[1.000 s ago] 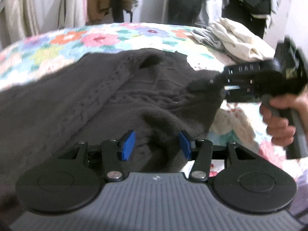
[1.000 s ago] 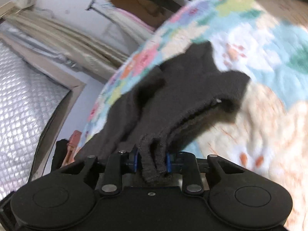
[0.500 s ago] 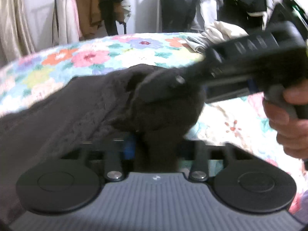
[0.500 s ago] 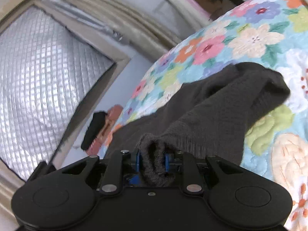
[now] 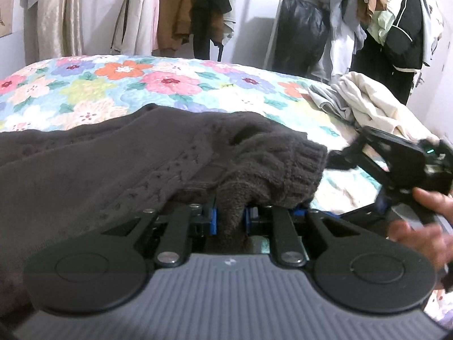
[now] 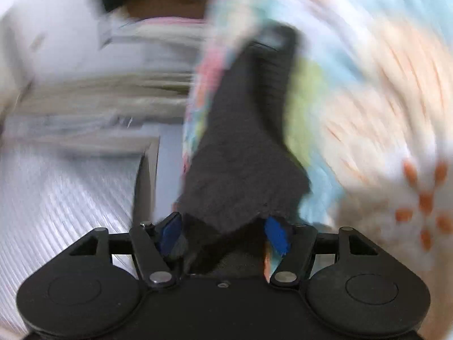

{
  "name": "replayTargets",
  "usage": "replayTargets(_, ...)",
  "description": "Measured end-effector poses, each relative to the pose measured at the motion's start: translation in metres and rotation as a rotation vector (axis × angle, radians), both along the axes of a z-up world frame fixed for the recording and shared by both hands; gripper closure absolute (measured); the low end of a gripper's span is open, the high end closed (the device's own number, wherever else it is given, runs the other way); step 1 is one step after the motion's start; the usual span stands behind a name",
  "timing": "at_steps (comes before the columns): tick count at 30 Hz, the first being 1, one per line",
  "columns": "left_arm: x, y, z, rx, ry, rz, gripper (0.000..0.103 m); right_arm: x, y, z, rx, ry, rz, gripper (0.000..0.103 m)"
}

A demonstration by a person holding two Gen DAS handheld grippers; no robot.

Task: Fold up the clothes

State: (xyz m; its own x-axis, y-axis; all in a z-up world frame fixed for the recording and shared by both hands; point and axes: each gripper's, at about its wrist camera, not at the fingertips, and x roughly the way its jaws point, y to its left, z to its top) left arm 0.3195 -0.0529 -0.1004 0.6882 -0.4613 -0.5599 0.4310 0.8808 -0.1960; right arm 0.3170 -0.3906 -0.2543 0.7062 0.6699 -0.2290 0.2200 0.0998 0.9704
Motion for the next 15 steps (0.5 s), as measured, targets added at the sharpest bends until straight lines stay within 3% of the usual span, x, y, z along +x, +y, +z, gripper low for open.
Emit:
replayTargets(2, 0.002, 0.003, -0.002, -0.012, 0.001, 0.0, 0.087, 0.008, 0.002, -0.009, 0.085, 0.038, -0.062, 0.032)
replayTargets(3, 0.002, 0.004, -0.003, -0.02, 0.003, -0.001, 0.087, 0.014, 0.002, -0.007, 0.071, 0.042, -0.079, 0.032)
replayTargets(10, 0.004, 0.01, -0.002, -0.049, -0.003, -0.018, 0.088, 0.062, 0.018, 0.037, -0.302, -0.016, -0.066, 0.036)
replayTargets(12, 0.0, 0.011, -0.002, -0.041, -0.041, -0.024, 0.088, 0.069, 0.028, 0.054, -0.429, -0.079, -0.057, 0.06)
replayTargets(15, 0.001, 0.013, -0.002, -0.05, -0.045, -0.024, 0.088, 0.072, 0.051, 0.08, -0.654, -0.183, 0.008, 0.07)
